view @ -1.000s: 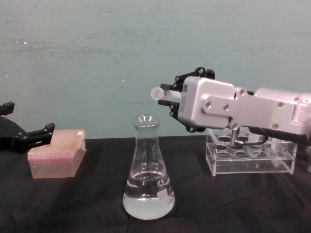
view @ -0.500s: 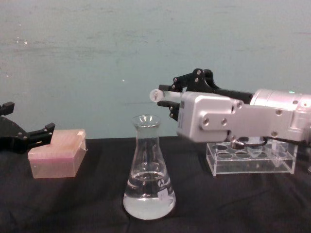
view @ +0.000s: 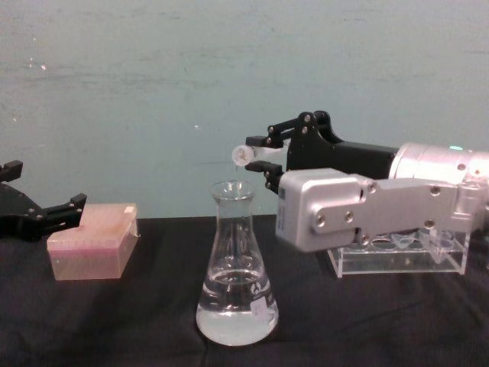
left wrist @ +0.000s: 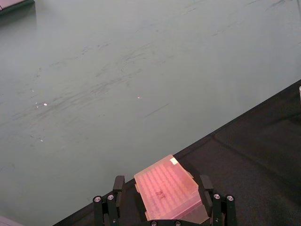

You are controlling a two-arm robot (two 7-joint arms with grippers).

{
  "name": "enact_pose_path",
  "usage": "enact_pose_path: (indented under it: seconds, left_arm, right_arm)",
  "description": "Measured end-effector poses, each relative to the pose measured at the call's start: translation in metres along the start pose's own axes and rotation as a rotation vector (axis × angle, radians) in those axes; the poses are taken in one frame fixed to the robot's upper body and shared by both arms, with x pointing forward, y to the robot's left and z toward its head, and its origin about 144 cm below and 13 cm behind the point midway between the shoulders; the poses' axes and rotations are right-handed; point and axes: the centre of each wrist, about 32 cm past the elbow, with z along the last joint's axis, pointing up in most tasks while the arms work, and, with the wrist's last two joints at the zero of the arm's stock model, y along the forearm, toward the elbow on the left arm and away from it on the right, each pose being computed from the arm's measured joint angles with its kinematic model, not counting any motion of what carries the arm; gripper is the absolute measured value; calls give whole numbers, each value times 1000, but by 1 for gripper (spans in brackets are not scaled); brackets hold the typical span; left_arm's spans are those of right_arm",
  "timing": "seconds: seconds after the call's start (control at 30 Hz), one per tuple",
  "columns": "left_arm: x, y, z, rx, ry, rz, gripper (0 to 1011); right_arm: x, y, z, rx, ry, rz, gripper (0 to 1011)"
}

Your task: Pour the liquid from the test tube into the beaker using one hand.

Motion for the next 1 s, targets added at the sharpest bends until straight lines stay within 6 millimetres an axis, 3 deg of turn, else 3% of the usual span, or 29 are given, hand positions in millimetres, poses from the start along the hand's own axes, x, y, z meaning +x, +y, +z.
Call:
enact_pose_path:
  seconds: [1.0]
  left_arm:
    - [0,0,0,0,0,0,1000]
  right_arm:
    - [-1,3,1,-6,-106,8,222]
